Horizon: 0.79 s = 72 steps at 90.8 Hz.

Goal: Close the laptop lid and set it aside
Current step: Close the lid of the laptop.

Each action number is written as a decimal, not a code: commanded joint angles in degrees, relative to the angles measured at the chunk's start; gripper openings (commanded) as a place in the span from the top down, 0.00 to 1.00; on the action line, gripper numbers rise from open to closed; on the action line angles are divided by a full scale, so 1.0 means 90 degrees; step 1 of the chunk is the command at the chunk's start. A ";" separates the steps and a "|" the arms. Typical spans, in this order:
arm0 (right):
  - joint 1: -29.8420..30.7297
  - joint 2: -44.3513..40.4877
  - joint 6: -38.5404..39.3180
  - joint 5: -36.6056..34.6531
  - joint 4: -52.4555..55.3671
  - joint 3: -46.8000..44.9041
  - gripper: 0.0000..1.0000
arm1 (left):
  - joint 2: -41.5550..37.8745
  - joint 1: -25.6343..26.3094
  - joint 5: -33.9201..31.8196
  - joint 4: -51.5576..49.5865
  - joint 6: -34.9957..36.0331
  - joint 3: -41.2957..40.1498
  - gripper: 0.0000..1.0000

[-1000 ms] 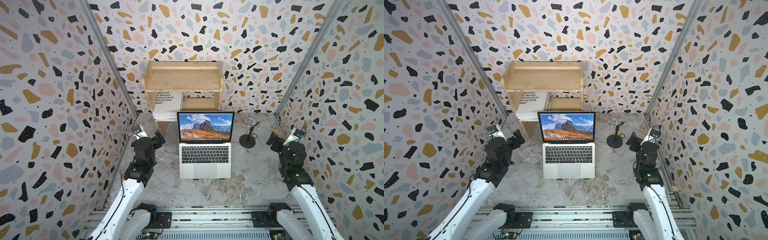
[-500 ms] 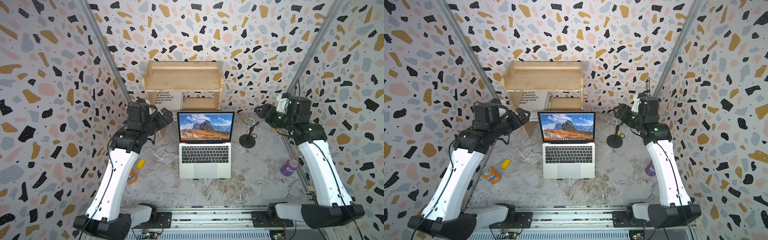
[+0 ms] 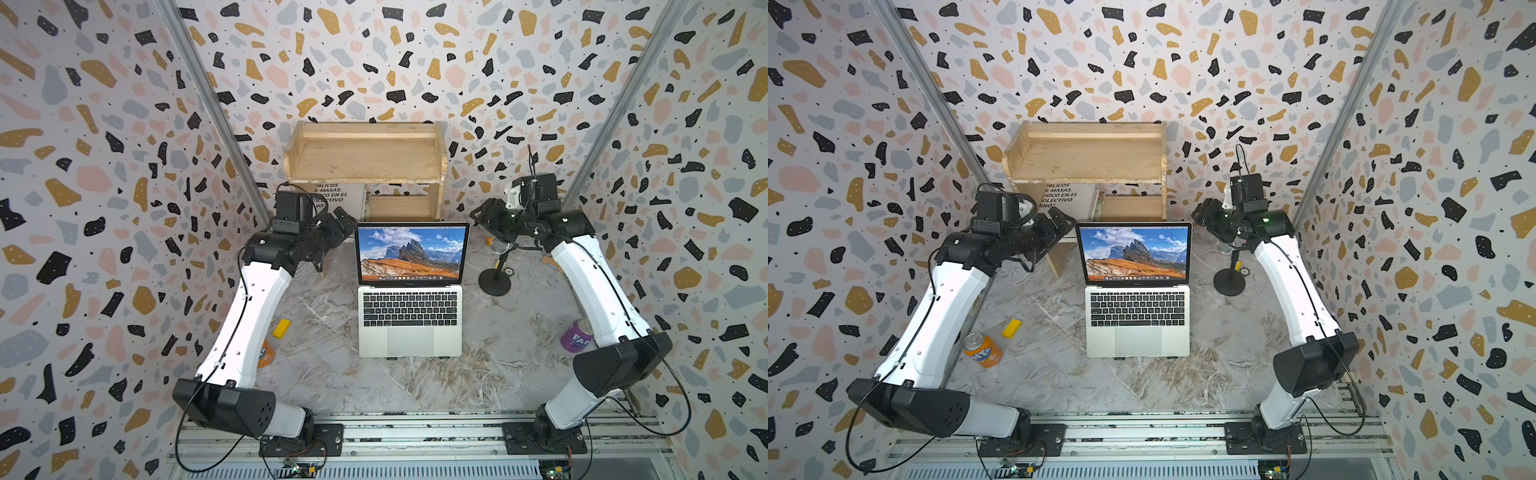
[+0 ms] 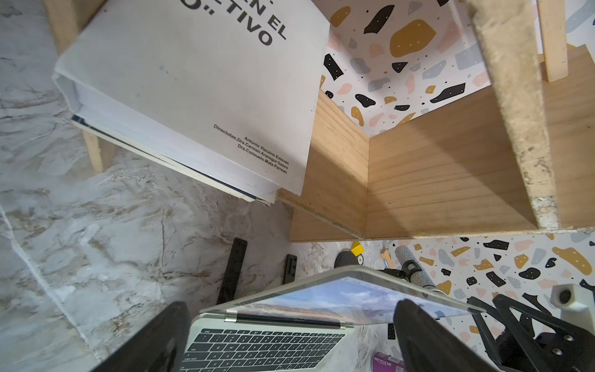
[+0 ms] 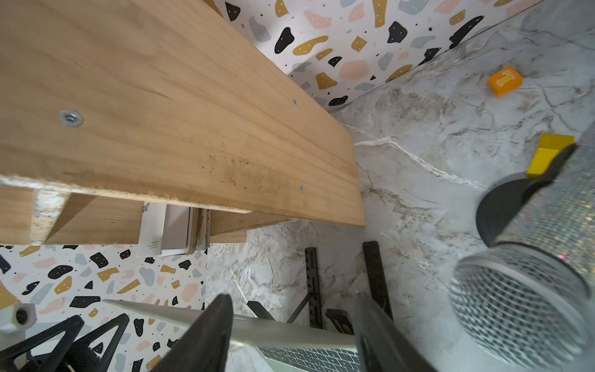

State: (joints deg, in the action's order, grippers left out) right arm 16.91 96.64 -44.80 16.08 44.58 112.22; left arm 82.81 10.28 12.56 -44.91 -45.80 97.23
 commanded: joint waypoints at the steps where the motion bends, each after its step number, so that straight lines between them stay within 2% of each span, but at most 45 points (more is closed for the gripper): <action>1: 0.0154 0.0106 -0.0007 -0.0261 0.0260 0.0552 0.36 | 0.0076 0.0005 0.0093 0.0300 -0.0115 0.0270 0.00; 17: 0.0382 0.0637 0.0093 -0.0458 0.0549 0.1142 0.36 | 0.0455 0.0009 0.0176 0.0167 -0.0073 0.0693 0.00; 36: 0.0510 0.0739 0.0162 -0.0692 0.0607 0.1234 0.35 | 0.0663 0.0050 0.0324 0.0067 0.0114 0.0860 0.03; 72: 0.0781 0.0635 0.0447 -0.1077 0.0839 0.1164 0.35 | 0.0511 0.0279 0.0339 0.0080 0.0366 0.0392 0.06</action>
State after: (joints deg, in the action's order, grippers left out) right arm 22.96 104.40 -42.54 7.92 49.25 121.34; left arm 88.95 12.23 15.16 -45.36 -44.12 102.24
